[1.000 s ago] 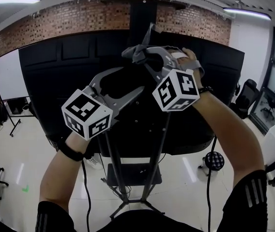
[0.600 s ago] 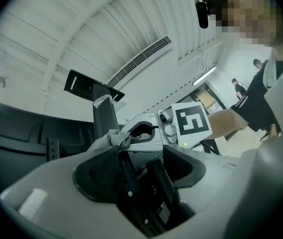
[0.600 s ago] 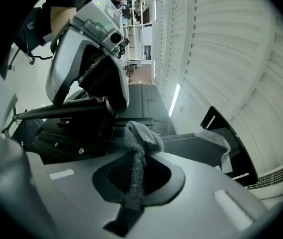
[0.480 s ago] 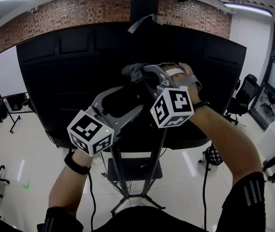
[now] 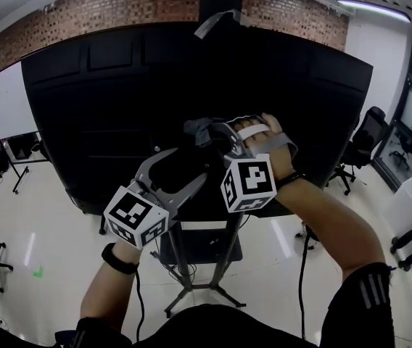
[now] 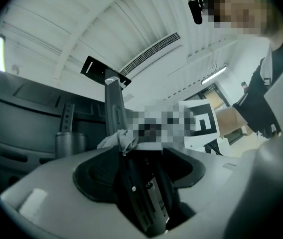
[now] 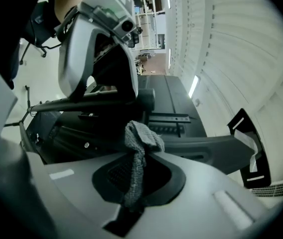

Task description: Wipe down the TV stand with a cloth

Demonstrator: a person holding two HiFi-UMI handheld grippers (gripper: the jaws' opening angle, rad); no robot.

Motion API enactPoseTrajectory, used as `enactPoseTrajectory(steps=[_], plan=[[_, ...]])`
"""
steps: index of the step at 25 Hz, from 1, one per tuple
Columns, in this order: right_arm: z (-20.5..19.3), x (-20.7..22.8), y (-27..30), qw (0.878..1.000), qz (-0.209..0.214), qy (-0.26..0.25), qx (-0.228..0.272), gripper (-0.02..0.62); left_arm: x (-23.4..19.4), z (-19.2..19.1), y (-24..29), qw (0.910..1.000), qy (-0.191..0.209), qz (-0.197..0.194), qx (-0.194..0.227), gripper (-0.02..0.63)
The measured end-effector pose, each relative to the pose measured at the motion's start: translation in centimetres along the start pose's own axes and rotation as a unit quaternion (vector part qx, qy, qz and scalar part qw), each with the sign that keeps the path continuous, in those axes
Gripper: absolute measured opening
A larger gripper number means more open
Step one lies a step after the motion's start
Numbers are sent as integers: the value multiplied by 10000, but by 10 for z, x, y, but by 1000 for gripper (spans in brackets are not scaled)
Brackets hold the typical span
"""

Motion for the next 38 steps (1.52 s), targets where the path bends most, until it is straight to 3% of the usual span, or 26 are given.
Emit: enactPoseTrajectory(steps=[6, 11, 20, 25, 38], plan=[[2, -19, 0, 9972, -323, -597, -307, 17, 9, -29, -7, 9996, -235, -24, -181, 301], [12, -28, 2, 9959, -111, -753, -483, 17, 15, -46, -10, 9987, -454, -65, -239, 301], [10, -87, 13, 9951, 256, -693, -662, 17, 27, -80, -16, 9963, -687, -114, -494, 301], [18, -109, 13, 9978, 250, -272, -544, 15, 34, -101, -21, 9935, -929, -185, -630, 301], [5, -200, 30, 9886, 1026, -359, -1040, 15, 45, -137, -41, 9868, -1308, -357, -884, 302]])
Point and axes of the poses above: the fingertips, and each gripper's own axes: y forward along the fingers, x to its right, z out of its top, the point moved 7 cm from there along -y, backward along the fingers, and after that the axes turned 7 degrees about y, right-handed, at the moved point
